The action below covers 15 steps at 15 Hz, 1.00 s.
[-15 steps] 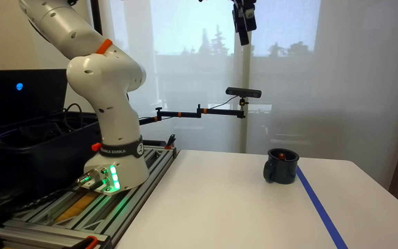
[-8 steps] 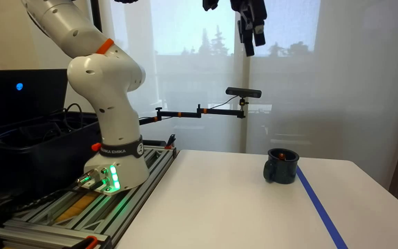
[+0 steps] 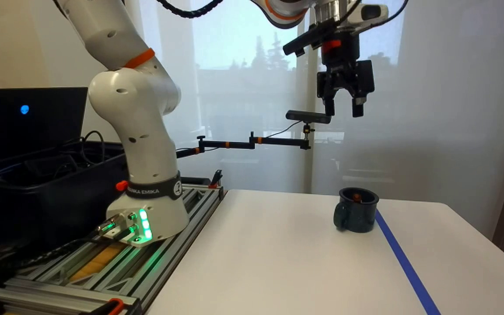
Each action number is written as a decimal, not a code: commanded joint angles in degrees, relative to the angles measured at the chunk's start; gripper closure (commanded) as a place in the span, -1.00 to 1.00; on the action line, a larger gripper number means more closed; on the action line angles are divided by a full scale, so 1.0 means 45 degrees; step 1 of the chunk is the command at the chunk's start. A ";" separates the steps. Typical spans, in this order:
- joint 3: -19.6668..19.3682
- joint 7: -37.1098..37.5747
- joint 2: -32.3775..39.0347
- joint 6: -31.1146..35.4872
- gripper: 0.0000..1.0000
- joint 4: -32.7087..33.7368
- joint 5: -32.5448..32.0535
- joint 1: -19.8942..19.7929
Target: Remove the marker from the cup
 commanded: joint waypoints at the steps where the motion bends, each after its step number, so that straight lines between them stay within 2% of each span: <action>1: 0.0066 -0.0947 0.1540 0.0104 -1.00 0.0534 0.0237 0.0362; 2: 0.0487 0.0020 0.1959 -0.0385 -1.00 0.0759 -0.0417 0.0072; 3: 0.0209 -0.0453 0.1138 0.0078 -1.00 0.0165 -0.0035 0.0115; 8: 0.0261 -0.0406 0.1441 0.0120 -1.00 0.0220 -0.0066 0.0075; 15: 0.0054 -0.2582 0.2529 0.0936 -1.00 0.0856 0.0119 0.0296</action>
